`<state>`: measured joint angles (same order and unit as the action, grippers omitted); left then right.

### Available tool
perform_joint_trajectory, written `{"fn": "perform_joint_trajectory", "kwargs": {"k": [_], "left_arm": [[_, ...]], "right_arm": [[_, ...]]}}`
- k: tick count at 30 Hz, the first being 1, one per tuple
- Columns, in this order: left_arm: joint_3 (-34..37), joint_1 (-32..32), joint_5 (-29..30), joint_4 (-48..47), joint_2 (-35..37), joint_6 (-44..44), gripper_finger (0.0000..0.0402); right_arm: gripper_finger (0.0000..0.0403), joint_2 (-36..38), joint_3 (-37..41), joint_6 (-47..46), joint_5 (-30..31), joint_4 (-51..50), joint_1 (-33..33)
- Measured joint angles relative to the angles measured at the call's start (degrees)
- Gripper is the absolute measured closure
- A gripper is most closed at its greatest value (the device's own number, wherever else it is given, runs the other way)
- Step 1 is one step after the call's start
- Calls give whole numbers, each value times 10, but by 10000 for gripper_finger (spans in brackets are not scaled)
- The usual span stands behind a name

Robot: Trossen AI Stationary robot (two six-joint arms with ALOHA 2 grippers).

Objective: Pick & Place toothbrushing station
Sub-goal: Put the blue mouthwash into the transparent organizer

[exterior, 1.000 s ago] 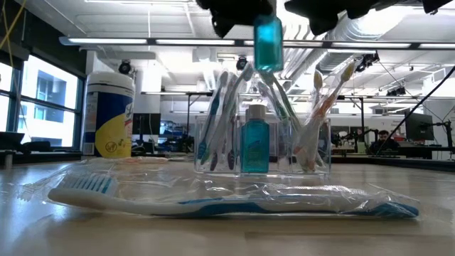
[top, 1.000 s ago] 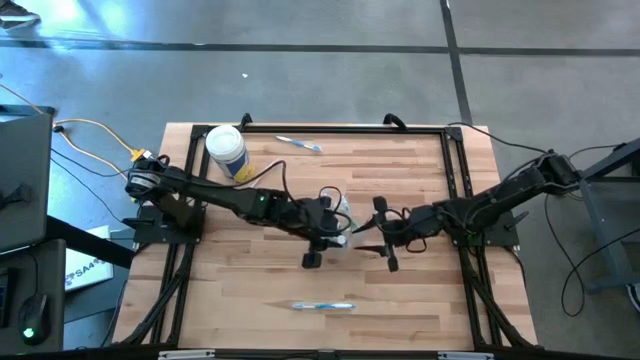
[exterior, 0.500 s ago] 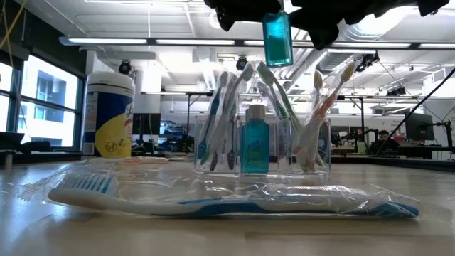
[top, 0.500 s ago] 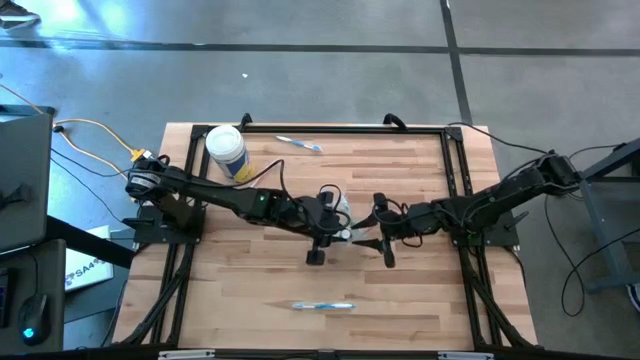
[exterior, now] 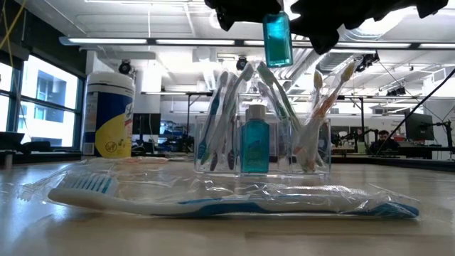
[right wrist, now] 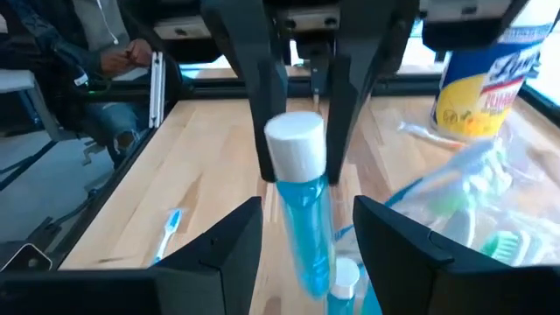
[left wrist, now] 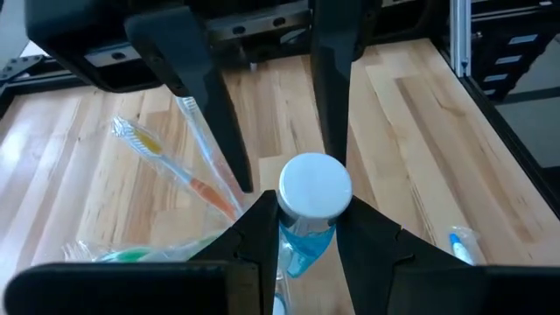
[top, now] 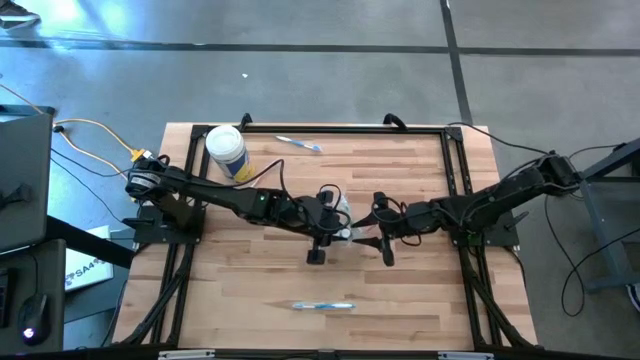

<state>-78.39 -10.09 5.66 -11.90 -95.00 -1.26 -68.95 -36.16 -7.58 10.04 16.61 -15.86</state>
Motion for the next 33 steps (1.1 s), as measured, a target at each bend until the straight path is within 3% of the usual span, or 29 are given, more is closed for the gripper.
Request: {"fn": "perform_joint_trajectory", "kwargs": {"k": [5, 13, 18, 26, 33], "left_arm": [[-5, 0, 14, -4, 0, -5, 315], [-34, 0, 15, -7, 0, -15, 315], [-35, 1, 15, 0, 0, -15, 315], [-35, 12, 2, 3, 0, -13, 315], [-35, 23, -18, 2, 0, -1, 315]], "right_arm": [[226, 0, 0, -4, -4, -5, -1], [176, 0, 0, -2, -3, 7, -2], [171, 0, 0, 17, 3, 23, -2], [202, 0, 0, 40, 1, 27, -1], [271, 0, 0, 74, 6, 41, 0]]}}
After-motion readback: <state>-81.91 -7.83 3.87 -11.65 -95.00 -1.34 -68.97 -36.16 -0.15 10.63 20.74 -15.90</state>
